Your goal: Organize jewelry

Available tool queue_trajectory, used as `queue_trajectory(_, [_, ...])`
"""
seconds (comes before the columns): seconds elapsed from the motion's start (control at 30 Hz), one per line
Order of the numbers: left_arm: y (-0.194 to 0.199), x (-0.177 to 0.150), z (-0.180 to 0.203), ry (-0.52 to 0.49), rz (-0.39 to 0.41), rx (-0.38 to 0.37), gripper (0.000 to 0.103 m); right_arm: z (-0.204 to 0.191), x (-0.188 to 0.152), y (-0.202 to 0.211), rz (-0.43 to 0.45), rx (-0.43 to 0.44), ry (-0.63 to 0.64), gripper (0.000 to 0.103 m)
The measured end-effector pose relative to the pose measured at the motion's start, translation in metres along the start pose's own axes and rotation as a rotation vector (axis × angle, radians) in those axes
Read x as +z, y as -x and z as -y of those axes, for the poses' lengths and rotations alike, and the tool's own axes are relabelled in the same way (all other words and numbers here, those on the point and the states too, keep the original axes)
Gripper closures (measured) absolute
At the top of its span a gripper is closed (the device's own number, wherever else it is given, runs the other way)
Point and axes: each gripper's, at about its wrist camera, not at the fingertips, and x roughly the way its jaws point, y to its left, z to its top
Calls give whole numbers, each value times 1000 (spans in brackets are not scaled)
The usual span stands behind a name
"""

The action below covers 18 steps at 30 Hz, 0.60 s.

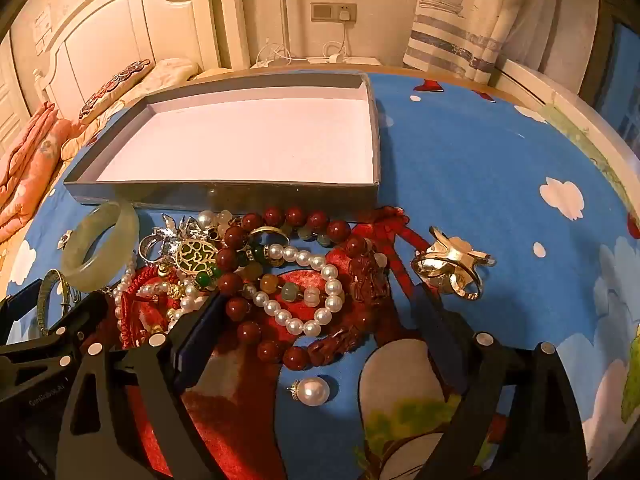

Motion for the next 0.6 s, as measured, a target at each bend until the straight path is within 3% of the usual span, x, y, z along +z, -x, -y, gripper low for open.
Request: queue_trajectory(0.6, [0, -1, -1, 5, 5, -6, 2, 0, 0, 0, -4, 6, -4, 15])
